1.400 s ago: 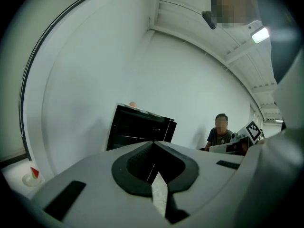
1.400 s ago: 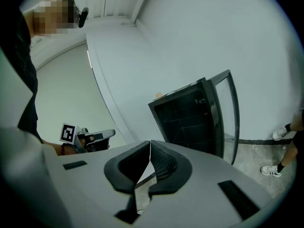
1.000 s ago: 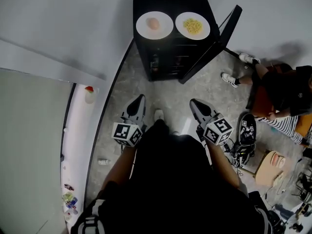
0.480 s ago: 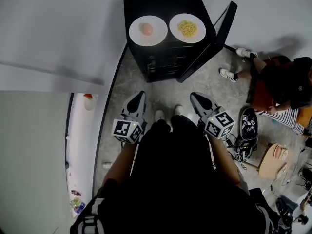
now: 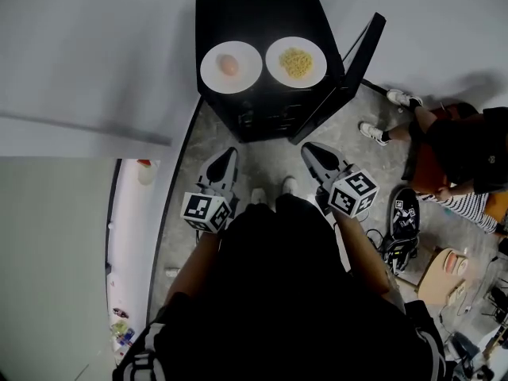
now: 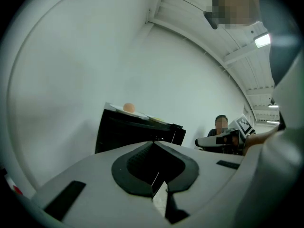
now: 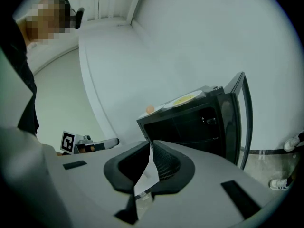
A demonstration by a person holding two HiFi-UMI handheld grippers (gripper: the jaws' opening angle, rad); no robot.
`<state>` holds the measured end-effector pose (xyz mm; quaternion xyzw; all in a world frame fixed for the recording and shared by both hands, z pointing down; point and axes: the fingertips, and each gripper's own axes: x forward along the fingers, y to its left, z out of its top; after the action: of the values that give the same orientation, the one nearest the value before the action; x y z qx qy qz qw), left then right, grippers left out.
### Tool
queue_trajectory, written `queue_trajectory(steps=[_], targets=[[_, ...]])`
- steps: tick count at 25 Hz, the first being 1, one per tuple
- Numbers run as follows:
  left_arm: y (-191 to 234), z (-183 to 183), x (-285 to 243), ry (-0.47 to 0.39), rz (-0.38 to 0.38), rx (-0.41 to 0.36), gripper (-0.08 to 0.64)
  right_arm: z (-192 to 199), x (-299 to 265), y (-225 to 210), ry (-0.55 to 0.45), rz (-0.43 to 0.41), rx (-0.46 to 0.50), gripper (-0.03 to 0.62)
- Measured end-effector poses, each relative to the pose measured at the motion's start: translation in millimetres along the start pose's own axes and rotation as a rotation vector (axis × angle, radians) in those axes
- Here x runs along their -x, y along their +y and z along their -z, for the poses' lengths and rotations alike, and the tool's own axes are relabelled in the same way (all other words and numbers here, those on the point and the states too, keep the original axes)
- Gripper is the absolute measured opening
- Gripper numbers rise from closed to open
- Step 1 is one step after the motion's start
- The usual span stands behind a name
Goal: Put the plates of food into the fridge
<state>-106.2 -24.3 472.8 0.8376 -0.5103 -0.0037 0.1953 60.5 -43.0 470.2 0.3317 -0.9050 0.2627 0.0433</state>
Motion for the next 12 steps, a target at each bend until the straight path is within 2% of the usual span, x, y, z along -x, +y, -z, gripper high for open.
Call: queue_trajectory(steps=[6, 10, 12], targets=[[-2.6, -2.7, -10.3, -0.004, -0.017, 0.01, 0.021, -17.5, -14.1, -16.4, -0.038, -0.048, -0.112, 0.026], [-11.5, -5.9, -16.7, -0.03, 0.051, 0.031, 0.023, -25.8, -22.0, -22.2, -0.056, -0.061, -0.133, 0.028], [-10.6, -6.3, -20.8, -0.031, 0.049, 0.03, 0.023, -29.6, -26.1, -25.1, -0.065, -0.073, -0.155, 0.028]])
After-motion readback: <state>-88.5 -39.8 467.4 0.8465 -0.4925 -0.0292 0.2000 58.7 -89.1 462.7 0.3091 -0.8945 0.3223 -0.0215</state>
